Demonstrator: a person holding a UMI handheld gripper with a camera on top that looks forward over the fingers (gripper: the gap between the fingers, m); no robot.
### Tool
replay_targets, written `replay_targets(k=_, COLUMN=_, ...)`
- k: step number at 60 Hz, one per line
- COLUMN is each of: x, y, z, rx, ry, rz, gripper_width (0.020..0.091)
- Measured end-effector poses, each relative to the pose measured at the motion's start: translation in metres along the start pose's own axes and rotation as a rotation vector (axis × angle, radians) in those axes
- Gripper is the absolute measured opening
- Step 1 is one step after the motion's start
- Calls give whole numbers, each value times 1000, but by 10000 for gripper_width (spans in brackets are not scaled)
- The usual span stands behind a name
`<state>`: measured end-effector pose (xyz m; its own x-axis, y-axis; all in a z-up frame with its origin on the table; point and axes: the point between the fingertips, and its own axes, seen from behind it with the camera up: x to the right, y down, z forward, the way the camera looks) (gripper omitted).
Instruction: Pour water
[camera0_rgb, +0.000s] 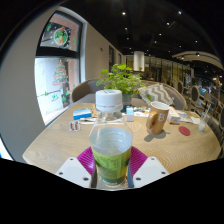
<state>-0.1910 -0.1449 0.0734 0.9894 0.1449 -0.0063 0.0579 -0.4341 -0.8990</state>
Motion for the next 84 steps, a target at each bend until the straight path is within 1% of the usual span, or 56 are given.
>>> replay_targets(k=4, x=-5, y=-13, z=-1, rx=9, ry=-13, rz=7, gripper_width=411)
replay_targets(k=8, x=-8, y=-36, z=-1, rx=35, ry=-23, rz=25, gripper_width=411)
replay_targets(k=17, x=-24, y=-113, z=2, rx=118, ry=-101, rz=152, gripper_width=409)
replay_targets(k=21, x=-25, y=-147, z=10, rx=155, ry=-162, rz=270, gripper_width=410)
replay_targets(k=26, x=-30, y=-186, z=24, rx=178, ry=-253, rz=474, gripper_width=408)
replay_targets(k=36, x=-15, y=-231, z=64, rx=164, ry=-436, rz=1010, gripper_width=407)
replay_targets(k=39, x=-4, y=-238, z=77, rx=159, ry=-484, rz=1169, gripper_width=406)
replay_targets(k=46, x=23, y=-243, z=107, rx=151, ry=-542, rz=1462, gripper_width=407)
replay_targets(k=47, x=28, y=-245, z=103, rx=149, ry=-550, rz=1497, gripper_width=408)
replay_targets(k=53, x=47, y=-243, z=126, rx=144, ry=-591, rz=1662, gripper_width=406)
replay_targets(k=59, x=66, y=-239, z=135, rx=130, ry=-635, rz=1834, gripper_width=407)
replay_targets(k=64, x=79, y=-232, z=148, rx=125, ry=-642, rz=1940, gripper_width=405)
replay_targets(k=70, x=83, y=-227, z=151, rx=106, ry=-643, rz=1962, gripper_width=406)
replay_targets(k=79, x=74, y=-231, z=143, rx=51, ry=-640, rz=1860, gripper_width=407)
replay_targets(k=84, x=72, y=-245, z=128, rx=56, ry=-646, rz=1717, gripper_width=404)
